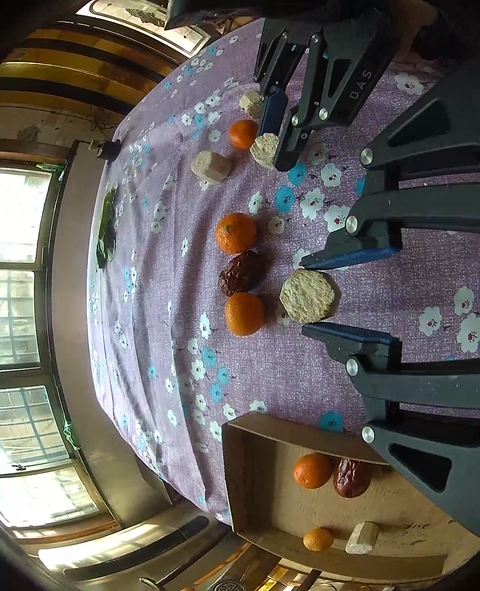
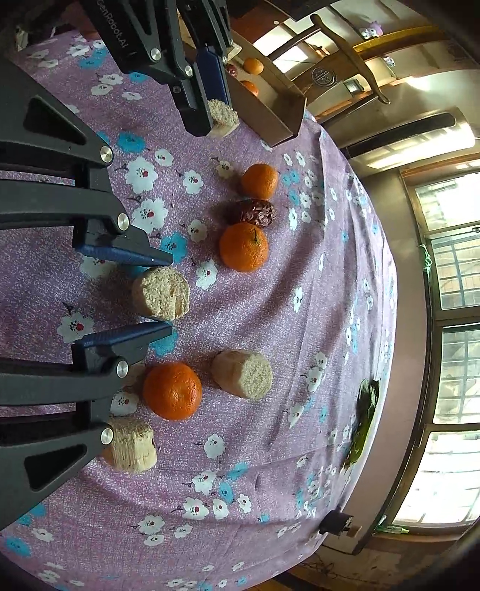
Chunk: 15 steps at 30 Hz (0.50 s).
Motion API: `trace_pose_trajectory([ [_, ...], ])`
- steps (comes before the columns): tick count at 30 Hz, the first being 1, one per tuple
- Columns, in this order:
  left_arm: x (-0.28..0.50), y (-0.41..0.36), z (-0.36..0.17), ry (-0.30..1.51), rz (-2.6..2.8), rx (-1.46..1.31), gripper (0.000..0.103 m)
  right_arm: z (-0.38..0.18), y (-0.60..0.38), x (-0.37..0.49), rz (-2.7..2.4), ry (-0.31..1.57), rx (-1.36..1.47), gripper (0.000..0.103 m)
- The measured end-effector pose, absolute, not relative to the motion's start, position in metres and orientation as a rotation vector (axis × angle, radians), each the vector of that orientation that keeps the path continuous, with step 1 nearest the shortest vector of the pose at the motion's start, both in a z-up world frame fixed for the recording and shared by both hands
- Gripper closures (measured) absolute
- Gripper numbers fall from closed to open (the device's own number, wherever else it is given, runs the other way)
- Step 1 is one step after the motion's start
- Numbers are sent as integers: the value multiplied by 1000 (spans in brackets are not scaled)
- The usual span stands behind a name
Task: Organize fruits
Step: 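Grasp a white cake piece with the left gripper while the right grasps another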
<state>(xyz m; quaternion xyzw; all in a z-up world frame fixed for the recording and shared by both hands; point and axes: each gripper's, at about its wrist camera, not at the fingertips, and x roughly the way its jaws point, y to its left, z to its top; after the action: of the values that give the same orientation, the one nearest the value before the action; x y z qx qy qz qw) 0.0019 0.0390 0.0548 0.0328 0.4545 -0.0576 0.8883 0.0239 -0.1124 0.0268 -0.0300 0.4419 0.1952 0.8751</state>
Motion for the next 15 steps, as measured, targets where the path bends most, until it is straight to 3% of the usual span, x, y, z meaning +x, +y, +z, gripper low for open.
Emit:
trace_pose_trajectory([
  [15, -33, 104, 81, 882, 9, 48, 75, 83, -52, -25, 553, 811, -22, 69],
])
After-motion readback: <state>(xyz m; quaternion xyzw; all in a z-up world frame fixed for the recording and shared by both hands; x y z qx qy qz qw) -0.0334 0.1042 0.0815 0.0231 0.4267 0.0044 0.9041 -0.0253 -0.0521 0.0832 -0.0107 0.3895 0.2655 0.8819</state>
